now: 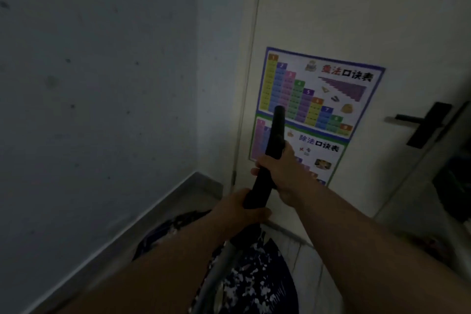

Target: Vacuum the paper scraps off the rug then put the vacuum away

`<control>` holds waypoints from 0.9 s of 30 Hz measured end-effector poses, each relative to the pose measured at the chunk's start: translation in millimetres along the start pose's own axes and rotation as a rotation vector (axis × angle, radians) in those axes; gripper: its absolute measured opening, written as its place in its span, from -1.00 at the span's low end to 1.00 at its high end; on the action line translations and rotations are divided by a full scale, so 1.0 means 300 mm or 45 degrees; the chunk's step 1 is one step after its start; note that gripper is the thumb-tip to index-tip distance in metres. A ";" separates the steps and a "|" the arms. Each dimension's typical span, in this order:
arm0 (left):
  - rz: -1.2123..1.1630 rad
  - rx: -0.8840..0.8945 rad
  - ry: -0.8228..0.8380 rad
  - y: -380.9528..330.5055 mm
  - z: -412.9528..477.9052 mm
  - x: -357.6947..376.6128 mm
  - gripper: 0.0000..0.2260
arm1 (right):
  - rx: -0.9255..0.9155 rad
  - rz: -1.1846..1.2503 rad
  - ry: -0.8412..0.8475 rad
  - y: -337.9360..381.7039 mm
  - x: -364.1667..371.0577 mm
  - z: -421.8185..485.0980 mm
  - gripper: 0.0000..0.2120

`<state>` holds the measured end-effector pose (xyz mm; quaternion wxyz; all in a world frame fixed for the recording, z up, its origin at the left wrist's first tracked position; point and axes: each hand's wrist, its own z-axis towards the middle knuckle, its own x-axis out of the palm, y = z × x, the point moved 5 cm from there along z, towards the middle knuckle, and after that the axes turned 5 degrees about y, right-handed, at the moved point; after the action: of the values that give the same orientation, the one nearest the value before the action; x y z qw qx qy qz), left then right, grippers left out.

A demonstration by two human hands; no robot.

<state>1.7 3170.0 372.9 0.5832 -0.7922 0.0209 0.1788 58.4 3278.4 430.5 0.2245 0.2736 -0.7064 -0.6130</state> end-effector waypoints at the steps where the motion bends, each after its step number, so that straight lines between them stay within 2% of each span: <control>1: 0.027 -0.039 -0.042 0.002 0.007 0.026 -0.58 | 0.020 0.016 0.031 -0.007 -0.025 0.005 -0.36; 3: 0.061 -0.060 -0.101 -0.010 0.005 0.065 -0.56 | 0.042 0.038 0.112 -0.017 -0.050 0.001 -0.36; 8: 0.034 -0.013 -0.261 -0.028 -0.033 0.114 -0.64 | 0.000 0.097 0.150 -0.036 -0.075 -0.013 -0.40; 11: -0.034 0.002 -0.275 -0.038 -0.052 0.164 -0.68 | -0.011 0.053 0.186 -0.014 -0.099 -0.049 -0.43; 14: -0.060 0.037 -0.277 -0.055 -0.075 0.224 -0.75 | -0.028 -0.025 0.178 -0.023 -0.139 -0.113 -0.29; 16: -0.105 0.060 -0.302 -0.054 -0.105 0.265 -0.71 | -0.009 -0.232 0.210 -0.060 -0.141 -0.160 -0.13; 18: -0.141 0.048 -0.315 -0.031 -0.137 0.308 -0.70 | 0.039 -0.383 0.225 -0.105 -0.126 -0.208 -0.08; 22: -0.214 0.000 -0.384 0.007 -0.237 0.360 -0.76 | 0.085 -0.246 0.235 -0.196 -0.092 -0.267 -0.17; 27: -0.360 -0.153 -0.461 0.050 -0.311 0.362 -0.72 | 0.082 -0.144 0.434 -0.245 -0.048 -0.272 -0.37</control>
<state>123.9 3097.2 349.6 0.5484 -0.7756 -0.2060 0.2353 130.6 3219.9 370.2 0.2971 0.4198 -0.6609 -0.5466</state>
